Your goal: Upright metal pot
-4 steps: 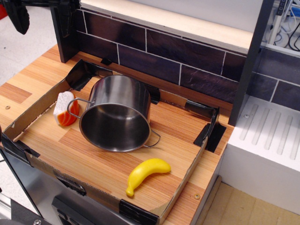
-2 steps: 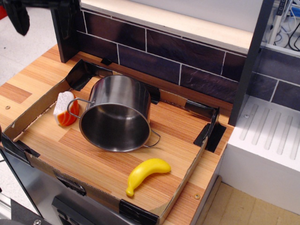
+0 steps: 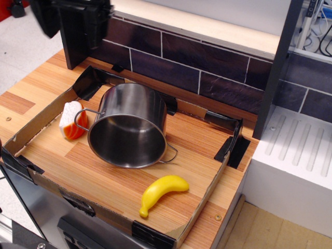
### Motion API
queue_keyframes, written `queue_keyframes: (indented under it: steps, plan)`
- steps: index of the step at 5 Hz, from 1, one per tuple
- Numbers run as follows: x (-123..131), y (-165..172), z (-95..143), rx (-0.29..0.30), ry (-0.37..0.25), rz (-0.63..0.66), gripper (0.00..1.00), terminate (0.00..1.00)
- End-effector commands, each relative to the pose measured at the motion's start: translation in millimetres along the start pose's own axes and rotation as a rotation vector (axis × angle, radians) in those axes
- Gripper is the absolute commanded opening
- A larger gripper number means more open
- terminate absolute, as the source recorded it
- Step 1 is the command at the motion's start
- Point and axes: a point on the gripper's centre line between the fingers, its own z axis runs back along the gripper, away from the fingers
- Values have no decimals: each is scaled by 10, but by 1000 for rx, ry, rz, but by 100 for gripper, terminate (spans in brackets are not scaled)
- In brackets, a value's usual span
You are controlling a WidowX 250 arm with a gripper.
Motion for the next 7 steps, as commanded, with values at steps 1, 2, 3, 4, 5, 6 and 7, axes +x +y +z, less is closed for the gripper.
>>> queue_keyframes:
  steps: [1, 2, 3, 4, 5, 6, 7]
  plan:
    - [-435, -218, 101, 77, -152, -477, 100, 0]
    - [-512, -213, -160, 164, -222, -643, 100, 0]
    - [-503, -199, -387, 214, -275, -730, 100, 0]
    - [-481, -224, -476, 231, -346, -750, 100, 0]
    - [-451, -236, -521, 264, -405, -724, 100, 0]
    - [-415, -267, -570, 278, -400, -686, 100, 0]
    - [-409, -289, -621, 287, -391, -625, 100, 0]
